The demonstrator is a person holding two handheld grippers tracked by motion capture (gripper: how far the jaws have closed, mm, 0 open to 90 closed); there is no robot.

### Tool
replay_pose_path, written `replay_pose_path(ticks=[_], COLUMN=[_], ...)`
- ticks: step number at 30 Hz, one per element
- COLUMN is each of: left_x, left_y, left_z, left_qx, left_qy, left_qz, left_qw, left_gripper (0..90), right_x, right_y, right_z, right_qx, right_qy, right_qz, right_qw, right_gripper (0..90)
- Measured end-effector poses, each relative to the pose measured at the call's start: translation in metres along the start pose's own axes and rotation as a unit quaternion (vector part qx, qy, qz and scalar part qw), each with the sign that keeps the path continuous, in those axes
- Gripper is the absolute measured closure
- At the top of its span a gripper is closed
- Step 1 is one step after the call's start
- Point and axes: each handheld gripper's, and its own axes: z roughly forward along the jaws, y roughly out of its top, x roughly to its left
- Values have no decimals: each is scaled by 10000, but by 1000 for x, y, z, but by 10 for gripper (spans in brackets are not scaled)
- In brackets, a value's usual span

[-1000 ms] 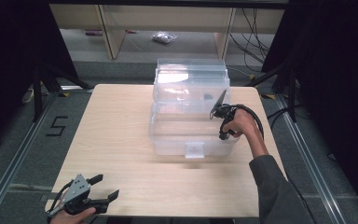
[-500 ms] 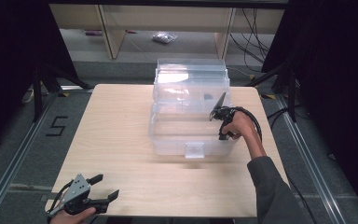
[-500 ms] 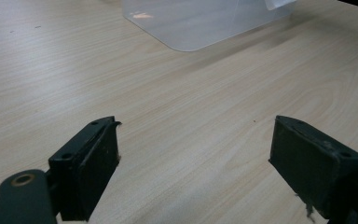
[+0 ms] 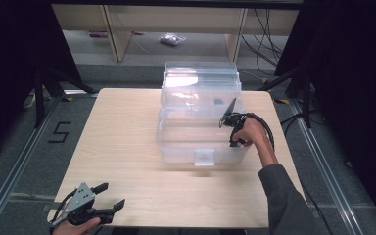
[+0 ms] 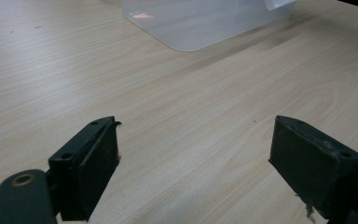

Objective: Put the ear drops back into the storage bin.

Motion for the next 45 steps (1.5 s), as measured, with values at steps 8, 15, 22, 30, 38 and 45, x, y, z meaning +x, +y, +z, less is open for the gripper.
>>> replay_pose_path(ticks=[8, 15, 22, 30, 38, 45], left_x=[0, 0, 0, -1, -1, -1], left_y=[0, 0, 0, 0, 0, 0], left_z=[0, 0, 0, 1, 0, 1], left_qx=[1, 0, -1, -31, -11, -36], left_qy=[-6, -6, -7, -23, 11, -16], left_qz=[-3, -1, -1, -39, -19, -36], left_qw=[10000, 10000, 10000, 10000, 10000, 10000], left_gripper=[147, 147, 147, 147, 147, 148], right_x=[2, 2, 2, 4, 6, 7], right_y=[4, 5, 5, 3, 0, -7], right_z=[3, 4, 4, -4, -18, -31], right_qx=[10, 19, 68, -134, -372, -686], right_qy=[-6, -8, 8, 67, 111, 150], right_qz=[30, 52, 42, 195, 398, 447], right_qw=[10000, 10000, 10000, 9997, 9985, 9965], right_gripper=[602, 601, 569, 460, 400, 345])
